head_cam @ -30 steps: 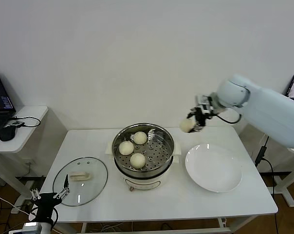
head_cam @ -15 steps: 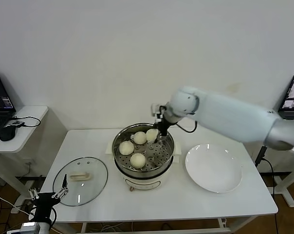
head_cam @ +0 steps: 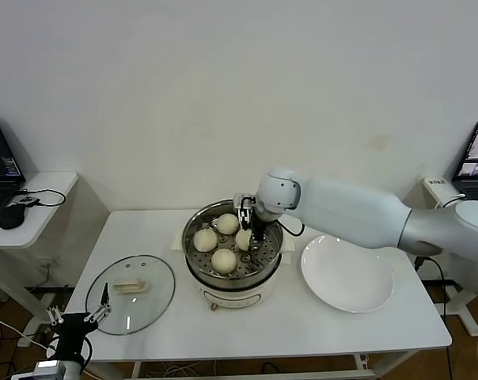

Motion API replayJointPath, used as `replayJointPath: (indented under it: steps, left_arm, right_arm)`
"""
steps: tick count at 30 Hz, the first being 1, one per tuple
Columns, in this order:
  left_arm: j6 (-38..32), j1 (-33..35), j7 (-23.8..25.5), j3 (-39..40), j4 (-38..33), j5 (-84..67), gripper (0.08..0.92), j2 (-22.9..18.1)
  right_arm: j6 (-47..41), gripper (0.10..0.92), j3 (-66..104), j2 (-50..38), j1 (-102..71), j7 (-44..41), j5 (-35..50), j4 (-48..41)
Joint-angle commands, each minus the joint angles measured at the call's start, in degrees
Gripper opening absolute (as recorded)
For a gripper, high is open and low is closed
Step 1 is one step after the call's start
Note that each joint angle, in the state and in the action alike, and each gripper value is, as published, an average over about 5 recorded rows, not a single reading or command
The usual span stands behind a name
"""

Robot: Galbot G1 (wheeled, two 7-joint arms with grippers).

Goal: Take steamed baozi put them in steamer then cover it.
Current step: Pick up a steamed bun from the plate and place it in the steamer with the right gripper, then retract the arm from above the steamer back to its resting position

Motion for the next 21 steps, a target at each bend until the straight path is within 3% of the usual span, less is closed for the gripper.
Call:
replayJointPath:
  steps: [1, 4, 11, 15, 18, 21]
  left_arm:
    - [0.0, 0.0, 0.0, -0.1, 0.1, 0.0, 0.823, 0.0]
    - [0.0, 0.0, 0.0, -0.2, 0.0, 0.0, 0.823, 0.0]
    - [0.0, -0.1, 0.0, -0.1, 0.0, -0.1, 0.823, -0.2]
    - [0.1, -0.1, 0.0, -0.1, -0.1, -0.1, 0.823, -0.1]
    - [0.1, -0.1, 0.0, -0.1, -0.1, -0.1, 0.823, -0.1]
    - [0.2, -0.1, -0.1, -0.1, -0.1, -0.1, 0.823, 0.0]
  right_arm:
    - [-1.5, 0.622, 0.1, 1.3, -1.5, 0.8, -1.0, -0.7]
    - [-1.6, 0.643, 1.0, 0.4, -1.0, 0.5, -1.2, 0.0]
    - [-1.8, 0.803, 3.2, -6.1, 2.2, -0.5, -0.8, 4.9]
    - [-1.8, 0.821, 6.8, -12.3, 3.0, 0.8, 0.4, 10.2]
    - [-1.8, 0.822, 10.3, -17.1, 1.8, 7.1, 4.4, 15.2]
    - [-0.8, 0.823, 14.3, -22.3, -2.5, 21.5, 13.1, 20.2]
